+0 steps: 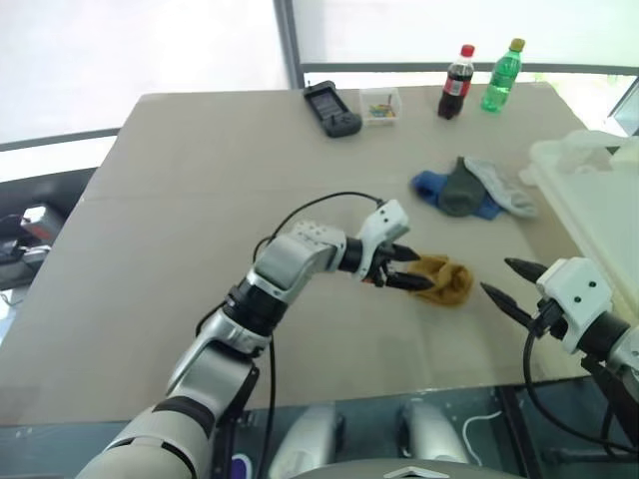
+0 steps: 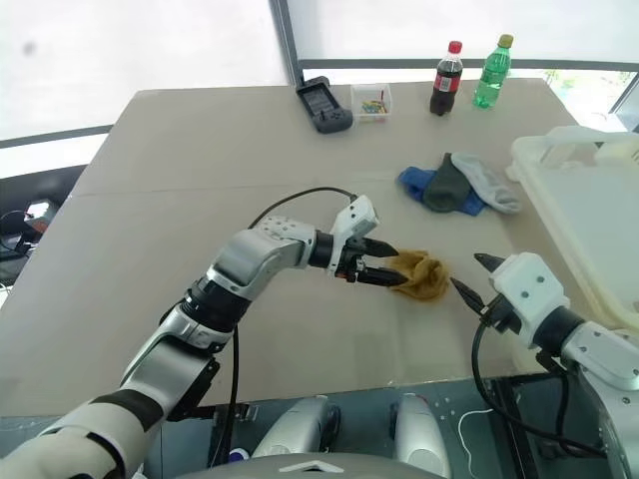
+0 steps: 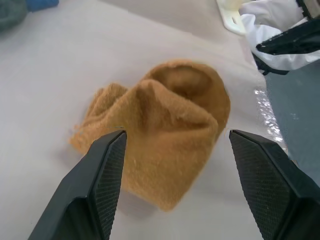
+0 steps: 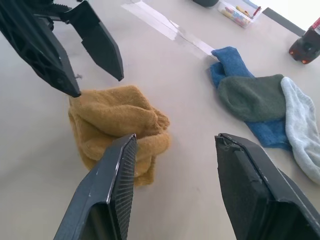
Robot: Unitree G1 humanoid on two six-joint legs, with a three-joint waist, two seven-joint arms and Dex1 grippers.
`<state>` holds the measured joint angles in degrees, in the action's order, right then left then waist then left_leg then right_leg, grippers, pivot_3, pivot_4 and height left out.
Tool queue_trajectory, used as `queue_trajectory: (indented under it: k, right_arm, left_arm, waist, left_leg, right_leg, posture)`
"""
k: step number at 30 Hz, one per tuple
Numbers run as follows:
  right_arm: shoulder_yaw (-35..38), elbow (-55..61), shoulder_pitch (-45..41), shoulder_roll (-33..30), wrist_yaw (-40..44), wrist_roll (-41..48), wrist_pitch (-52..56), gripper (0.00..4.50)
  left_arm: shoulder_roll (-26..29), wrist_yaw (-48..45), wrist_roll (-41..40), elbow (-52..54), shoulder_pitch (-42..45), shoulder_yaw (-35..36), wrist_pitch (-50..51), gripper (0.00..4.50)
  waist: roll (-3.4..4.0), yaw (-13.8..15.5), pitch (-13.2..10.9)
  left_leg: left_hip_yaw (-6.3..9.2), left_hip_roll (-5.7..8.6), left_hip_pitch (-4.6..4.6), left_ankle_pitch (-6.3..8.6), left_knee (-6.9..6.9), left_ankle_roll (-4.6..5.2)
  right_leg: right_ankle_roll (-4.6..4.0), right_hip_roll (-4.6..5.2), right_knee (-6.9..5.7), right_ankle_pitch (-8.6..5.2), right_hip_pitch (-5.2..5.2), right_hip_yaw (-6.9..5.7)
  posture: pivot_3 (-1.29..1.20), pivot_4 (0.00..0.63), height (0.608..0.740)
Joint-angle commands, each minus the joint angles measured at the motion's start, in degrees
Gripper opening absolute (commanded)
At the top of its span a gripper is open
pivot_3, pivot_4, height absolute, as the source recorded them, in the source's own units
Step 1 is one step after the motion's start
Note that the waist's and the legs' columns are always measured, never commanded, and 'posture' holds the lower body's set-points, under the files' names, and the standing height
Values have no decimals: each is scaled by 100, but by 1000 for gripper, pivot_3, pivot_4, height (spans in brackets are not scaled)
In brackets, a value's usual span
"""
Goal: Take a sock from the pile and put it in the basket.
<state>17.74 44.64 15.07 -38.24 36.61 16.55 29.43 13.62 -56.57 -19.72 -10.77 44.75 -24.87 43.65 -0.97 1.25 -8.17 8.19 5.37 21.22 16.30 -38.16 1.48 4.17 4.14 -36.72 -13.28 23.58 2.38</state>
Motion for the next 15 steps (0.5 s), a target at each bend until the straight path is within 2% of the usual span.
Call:
queue_trajectory:
  k: [1,2,5,8,10,11,13,15]
  right_arm:
    - [-77,82,-193,14,-88,100,49,2537]
    - [-140,64,-262,18,-118,95,85,2537]
    - [-358,-2,-573,110,-275,234,420,2537]
    - [-491,-127,-1032,404,-506,606,909,3367]
    - [-606,-217,-1289,556,-698,665,1205,4157]
    - [-668,-260,-1415,612,-785,686,1345,4485]
    - [-821,-306,-1636,704,-899,791,1662,4500]
    - [-901,-322,-1728,696,-933,918,2008,4500]
  left_arm:
    - [-310,29,559,-645,-1,-471,-768,2653]
    - [-358,-37,633,-767,-24,-512,-922,2320]
    - [-417,-52,388,-562,-102,-23,-1061,1260]
    - [-78,-262,45,149,-298,530,-1177,1204]
    - [231,-428,28,518,-458,712,-1462,1204]
    - [373,-513,-65,706,-526,842,-1495,1477]
    - [721,-569,-186,1085,-604,1159,-1470,2040]
    - [1099,-718,-116,1417,-693,1239,-1617,2830]
  waist:
    - [-1,-9,0]
    - [-2,-14,-2]
    - [-3,-49,-3]
    - [-2,-77,-4]
    - [0,-114,-5]
    - [2,-103,-5]
    - [3,-79,-6]
    - [5,-58,-8]
  left_leg:
    - [0,1,-1,0,-1,0]
    - [0,0,-3,0,-1,0]
    - [0,-4,0,0,-1,0]
    - [-4,-11,-1,0,2,-1]
    - [-5,-17,-1,0,5,-1]
    - [-5,-18,-3,0,7,-2]
    - [-4,-17,-1,0,7,-2]
    - [-4,-12,2,0,6,-1]
  right_leg:
    - [0,0,0,0,-1,0]
    - [0,-1,0,0,-2,-1]
    - [0,-2,-2,0,0,-1]
    - [0,-2,-3,0,5,6]
    - [-2,0,-5,1,10,9]
    - [-2,0,-6,1,11,8]
    - [-3,-1,-5,1,12,7]
    - [-3,-2,-3,1,12,6]
  posture:
    - [0,150,740]
    - [0,150,740]
    - [0,150,740]
    - [0,150,740]
    - [0,150,740]
    - [0,150,740]
    - [0,150,740]
    - [0,150,740]
